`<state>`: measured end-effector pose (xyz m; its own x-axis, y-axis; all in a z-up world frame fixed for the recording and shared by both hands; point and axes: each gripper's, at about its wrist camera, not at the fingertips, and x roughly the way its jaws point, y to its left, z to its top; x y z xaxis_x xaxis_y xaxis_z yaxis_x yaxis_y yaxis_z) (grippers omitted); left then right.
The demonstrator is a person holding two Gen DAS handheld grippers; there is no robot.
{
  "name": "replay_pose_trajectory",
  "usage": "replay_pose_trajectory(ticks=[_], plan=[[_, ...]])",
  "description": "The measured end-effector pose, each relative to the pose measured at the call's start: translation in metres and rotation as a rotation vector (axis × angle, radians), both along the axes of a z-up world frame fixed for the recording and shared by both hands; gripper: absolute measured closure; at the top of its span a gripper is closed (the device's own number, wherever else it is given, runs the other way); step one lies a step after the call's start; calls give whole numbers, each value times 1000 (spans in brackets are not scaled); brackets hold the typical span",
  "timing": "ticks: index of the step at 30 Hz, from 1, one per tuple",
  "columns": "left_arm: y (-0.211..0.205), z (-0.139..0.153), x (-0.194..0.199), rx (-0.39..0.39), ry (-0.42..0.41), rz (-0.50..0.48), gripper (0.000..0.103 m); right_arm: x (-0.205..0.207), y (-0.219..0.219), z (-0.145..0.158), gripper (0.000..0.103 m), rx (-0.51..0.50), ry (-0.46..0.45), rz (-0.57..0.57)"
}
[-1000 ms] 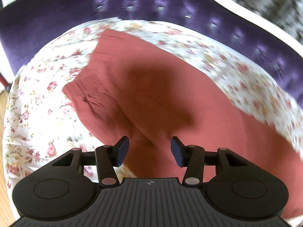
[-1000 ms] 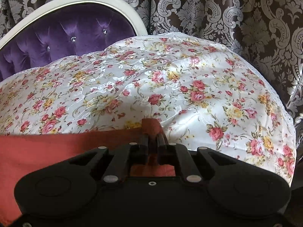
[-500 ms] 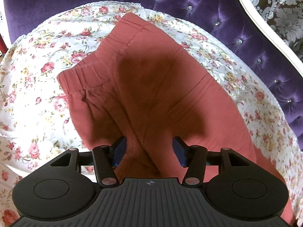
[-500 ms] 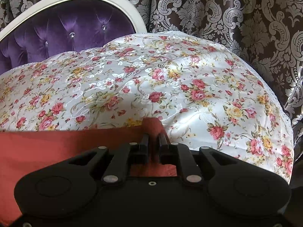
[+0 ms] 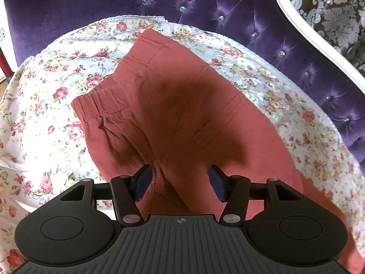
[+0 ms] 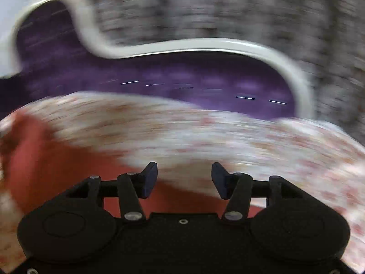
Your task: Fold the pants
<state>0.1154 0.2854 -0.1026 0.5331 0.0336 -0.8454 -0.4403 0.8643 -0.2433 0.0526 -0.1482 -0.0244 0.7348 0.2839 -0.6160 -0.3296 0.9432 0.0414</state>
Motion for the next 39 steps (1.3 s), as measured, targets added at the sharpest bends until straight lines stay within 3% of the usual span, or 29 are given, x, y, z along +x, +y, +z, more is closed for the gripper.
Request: replay_pose_trajectory(ticks=[6,12,17,19,20,24,27,30,38,39], plan=[[0,2,0,-5,-1,-36,50,-15,133,-16,50,30,-30,368],[18,2,-8,-38,40,-51,50,-16,219,-35,51,-33,-71,557],[31,7,-15,-30,48,-68,49,-10,254,-62,52,-164,-94,607],[33,8,-16,-36,48,-80,49,-11,261,-70,70,-239,-114,611],[33,9,-17,-42,45,-89,49,-8,261,-71,93,-241,-106,613],[29,16,-21,-77,6,-122,49,7,243,-50,92,-67,-46,527],[26,17,-20,-162,-39,-130,48,22,229,-38,92,44,13,489],[21,11,-15,-236,-48,-122,46,28,226,-36,92,61,34,478],[20,-13,12,-252,-2,-32,47,23,231,-36,92,61,47,496],[20,-13,13,-239,-6,-12,64,24,231,-36,92,63,51,495]])
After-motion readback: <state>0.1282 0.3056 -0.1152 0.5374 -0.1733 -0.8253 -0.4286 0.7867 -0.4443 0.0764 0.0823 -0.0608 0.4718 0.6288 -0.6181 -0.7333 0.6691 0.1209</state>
